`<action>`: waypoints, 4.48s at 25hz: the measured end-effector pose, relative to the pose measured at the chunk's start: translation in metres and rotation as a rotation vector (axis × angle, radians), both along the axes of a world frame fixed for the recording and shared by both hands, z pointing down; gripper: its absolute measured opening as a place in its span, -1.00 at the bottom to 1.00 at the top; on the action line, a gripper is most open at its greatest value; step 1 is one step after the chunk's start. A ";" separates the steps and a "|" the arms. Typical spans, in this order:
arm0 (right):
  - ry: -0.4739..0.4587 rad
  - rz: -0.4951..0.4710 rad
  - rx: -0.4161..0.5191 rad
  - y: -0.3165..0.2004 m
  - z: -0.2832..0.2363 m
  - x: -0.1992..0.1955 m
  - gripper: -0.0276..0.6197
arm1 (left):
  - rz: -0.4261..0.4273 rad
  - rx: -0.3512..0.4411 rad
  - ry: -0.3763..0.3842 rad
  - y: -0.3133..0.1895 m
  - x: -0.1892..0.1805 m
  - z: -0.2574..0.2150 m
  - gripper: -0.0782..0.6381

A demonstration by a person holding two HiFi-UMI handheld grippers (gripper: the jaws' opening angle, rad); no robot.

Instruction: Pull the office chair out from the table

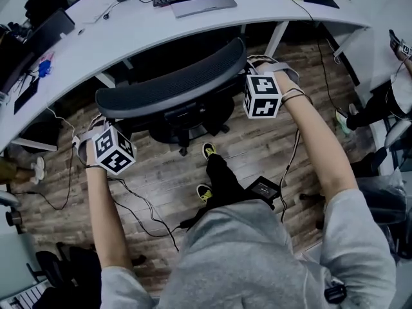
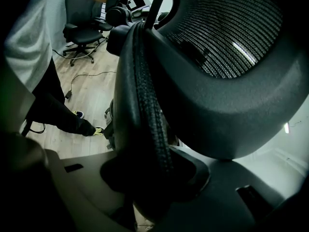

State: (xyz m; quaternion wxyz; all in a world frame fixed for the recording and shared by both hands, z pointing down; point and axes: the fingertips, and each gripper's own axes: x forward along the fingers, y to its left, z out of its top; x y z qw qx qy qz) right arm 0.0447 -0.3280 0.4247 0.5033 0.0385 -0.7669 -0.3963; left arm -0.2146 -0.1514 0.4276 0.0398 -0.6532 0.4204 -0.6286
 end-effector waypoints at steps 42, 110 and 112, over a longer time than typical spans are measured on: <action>-0.002 -0.018 0.022 0.115 -0.003 0.130 -0.42 | -0.031 0.005 0.002 0.117 0.132 0.001 -0.37; -1.018 0.612 -0.484 0.385 -0.046 0.357 -0.80 | -0.791 0.664 0.740 0.397 0.263 0.000 -0.74; -1.058 0.593 -0.513 0.398 -0.053 0.338 -0.80 | -0.810 0.686 0.821 0.381 0.292 -0.011 -0.74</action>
